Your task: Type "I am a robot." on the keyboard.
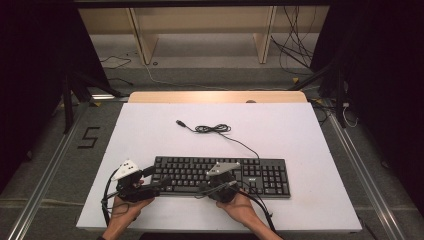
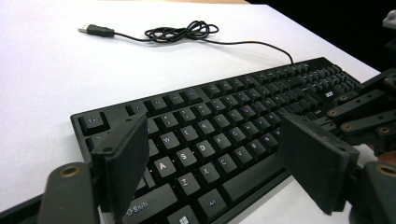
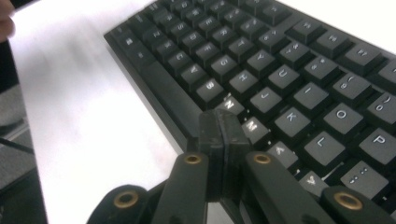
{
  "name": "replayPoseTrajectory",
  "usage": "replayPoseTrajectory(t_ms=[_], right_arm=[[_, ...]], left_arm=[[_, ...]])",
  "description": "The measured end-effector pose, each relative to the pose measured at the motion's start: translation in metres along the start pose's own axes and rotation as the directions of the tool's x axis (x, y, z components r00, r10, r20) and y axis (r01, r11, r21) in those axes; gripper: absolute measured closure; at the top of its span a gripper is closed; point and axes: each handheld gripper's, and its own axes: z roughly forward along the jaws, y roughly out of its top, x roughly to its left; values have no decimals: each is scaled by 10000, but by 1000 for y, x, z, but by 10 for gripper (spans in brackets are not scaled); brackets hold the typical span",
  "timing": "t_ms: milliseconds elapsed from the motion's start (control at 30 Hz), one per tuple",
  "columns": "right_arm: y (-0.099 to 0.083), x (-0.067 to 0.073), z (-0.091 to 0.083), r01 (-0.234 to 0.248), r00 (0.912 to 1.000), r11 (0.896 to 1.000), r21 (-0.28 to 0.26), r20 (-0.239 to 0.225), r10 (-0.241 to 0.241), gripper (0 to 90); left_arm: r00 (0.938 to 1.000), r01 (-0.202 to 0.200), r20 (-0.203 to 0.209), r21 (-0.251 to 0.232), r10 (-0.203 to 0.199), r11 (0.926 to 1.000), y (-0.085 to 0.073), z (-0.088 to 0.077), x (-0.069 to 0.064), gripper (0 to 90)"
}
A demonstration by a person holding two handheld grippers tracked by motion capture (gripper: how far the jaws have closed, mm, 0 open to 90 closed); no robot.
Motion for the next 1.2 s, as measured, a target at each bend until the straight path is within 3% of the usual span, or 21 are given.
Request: replayPoseTrajectory(t_ms=[433,633,967,1133,1200], right_arm=[[-2,1,1,-41,10000,10000,-9,15,41,900],[-1,-2,-7,-264,9993,9986,-457,-270,252,841],[-1,-8,-26,-456,9979,9934,-1053,-509,404,673],[-1,-10,-35,-558,9973,9909,-1221,-547,494,529],[0,-10,-38,-536,9976,9906,-1257,-498,477,510]], left_arm=[[10000,-45,-22,92,46,9999,0,2,0,246],[9999,-104,-71,115,105,9999,1,4,1,247],[9998,-184,-106,260,187,9995,4,12,1,285],[9995,-287,-78,415,290,9987,7,16,-1,373],[9993,-345,-119,539,352,9979,8,19,-1,416]])
